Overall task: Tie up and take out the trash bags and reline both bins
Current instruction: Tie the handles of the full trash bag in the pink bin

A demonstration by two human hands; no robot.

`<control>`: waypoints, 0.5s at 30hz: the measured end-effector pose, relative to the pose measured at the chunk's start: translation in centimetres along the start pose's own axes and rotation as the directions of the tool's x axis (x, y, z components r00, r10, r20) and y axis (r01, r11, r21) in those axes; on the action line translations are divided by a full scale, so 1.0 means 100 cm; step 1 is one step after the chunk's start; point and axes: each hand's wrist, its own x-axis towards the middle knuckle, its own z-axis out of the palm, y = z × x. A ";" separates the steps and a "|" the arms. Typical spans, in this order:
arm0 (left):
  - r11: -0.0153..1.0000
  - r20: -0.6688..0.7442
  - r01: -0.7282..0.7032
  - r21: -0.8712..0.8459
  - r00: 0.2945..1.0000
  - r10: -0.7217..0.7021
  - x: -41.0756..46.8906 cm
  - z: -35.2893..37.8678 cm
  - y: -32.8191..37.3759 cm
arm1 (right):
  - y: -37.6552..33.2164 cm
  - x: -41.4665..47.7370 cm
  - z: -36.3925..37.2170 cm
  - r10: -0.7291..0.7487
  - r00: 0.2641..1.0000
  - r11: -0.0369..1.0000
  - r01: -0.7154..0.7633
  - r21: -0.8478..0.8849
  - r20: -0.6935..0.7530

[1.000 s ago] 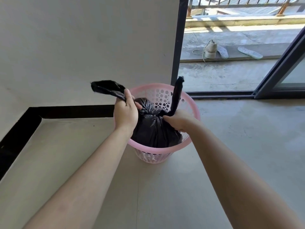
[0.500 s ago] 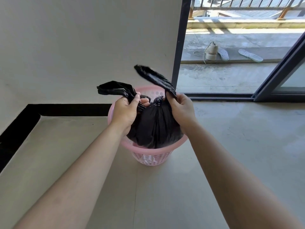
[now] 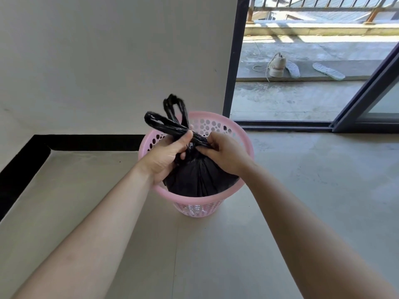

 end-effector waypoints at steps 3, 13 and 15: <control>0.988 -0.092 -0.010 -0.156 0.996 -0.005 0.004 0.001 -0.001 | 0.001 0.001 -0.002 0.040 0.996 0.992 -0.050 0.114 0.083; 0.921 -0.073 0.014 -0.390 0.996 -0.046 0.006 -0.001 0.007 | 0.004 0.003 -0.001 0.166 0.985 0.927 -0.137 0.350 -0.055; 0.942 -0.072 0.089 -0.325 0.990 -0.118 0.008 -0.001 0.003 | 0.000 0.003 0.000 0.190 0.966 0.893 -0.097 0.439 -0.175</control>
